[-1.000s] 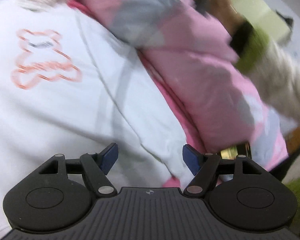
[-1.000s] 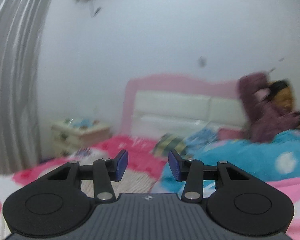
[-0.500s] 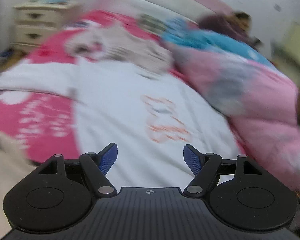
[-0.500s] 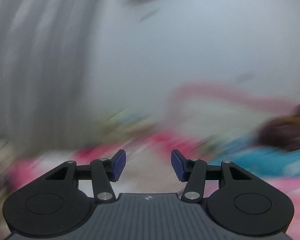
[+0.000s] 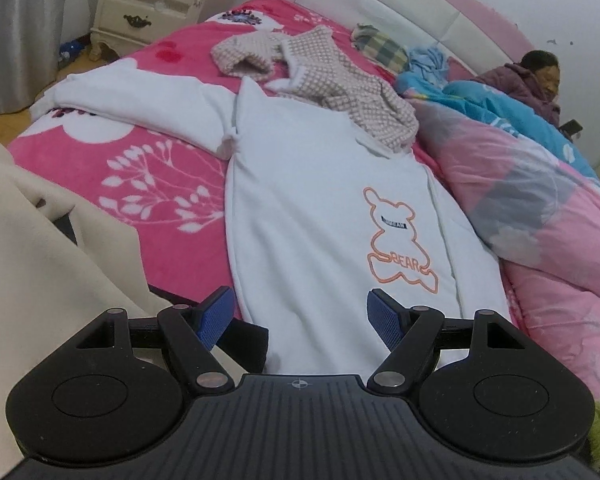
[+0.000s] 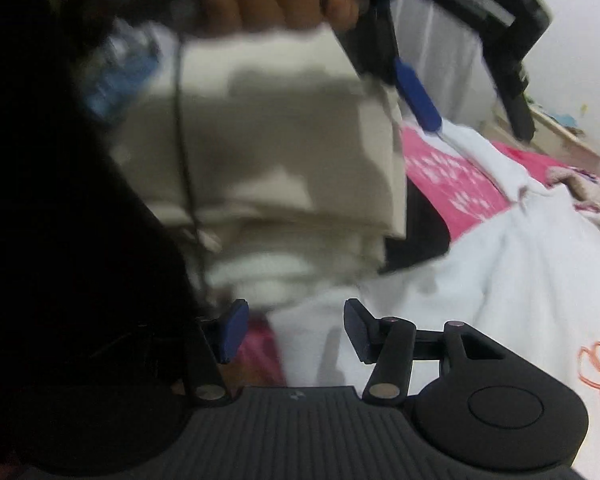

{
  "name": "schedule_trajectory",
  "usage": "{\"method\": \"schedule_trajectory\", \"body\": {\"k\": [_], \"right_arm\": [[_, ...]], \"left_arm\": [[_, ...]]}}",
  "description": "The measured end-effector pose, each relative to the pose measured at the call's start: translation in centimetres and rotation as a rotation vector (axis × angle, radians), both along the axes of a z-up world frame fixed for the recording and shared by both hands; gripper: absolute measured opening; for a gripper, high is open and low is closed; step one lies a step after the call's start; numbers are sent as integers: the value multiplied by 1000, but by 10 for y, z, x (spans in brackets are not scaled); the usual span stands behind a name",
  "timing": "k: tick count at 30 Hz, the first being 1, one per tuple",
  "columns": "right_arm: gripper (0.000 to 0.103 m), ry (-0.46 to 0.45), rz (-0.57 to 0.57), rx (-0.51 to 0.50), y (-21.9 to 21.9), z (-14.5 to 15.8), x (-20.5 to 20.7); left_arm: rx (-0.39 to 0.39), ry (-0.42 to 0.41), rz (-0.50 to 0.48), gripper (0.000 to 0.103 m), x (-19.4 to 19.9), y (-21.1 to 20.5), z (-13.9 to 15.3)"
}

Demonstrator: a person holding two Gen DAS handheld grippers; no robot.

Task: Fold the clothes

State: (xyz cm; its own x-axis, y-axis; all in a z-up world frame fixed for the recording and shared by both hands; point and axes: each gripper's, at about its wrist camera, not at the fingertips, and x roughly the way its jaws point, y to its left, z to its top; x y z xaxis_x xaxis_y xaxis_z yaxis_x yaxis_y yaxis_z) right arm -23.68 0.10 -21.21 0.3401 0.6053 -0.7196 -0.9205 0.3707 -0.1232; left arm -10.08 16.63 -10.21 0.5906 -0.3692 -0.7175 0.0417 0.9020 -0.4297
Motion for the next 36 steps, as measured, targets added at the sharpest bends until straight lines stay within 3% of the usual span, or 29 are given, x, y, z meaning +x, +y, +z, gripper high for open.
{"method": "schedule_trajectory", "body": {"k": [7, 11, 12, 19, 23, 27, 31, 35, 36], "right_arm": [[52, -39, 1, -82, 29, -20, 8], [16, -6, -66, -82, 34, -22, 30], [14, 18, -94, -63, 28, -16, 38], [13, 181, -267, 183, -28, 63, 80], [14, 193, -233, 311, -40, 92, 79], [14, 186, -133, 248, -15, 62, 62], [16, 215, -120, 193, 8, 24, 57], [33, 252, -109, 208, 20, 13, 55], [33, 258, -86, 227, 19, 18, 51]], "left_arm": [[-34, -18, 3, 74, -5, 13, -5], [-41, -34, 13, 74, -7, 20, -5], [-43, -37, 14, 74, -6, 21, -5], [-45, -47, 10, 74, -4, 27, -2], [-42, -49, 6, 74, -3, 27, -2], [-37, -51, 5, 74, -1, 26, -1], [-14, -63, -9, 74, 1, 21, 0], [4, -66, -20, 74, 6, 17, -1], [5, -65, -21, 74, 8, 16, -1]]}}
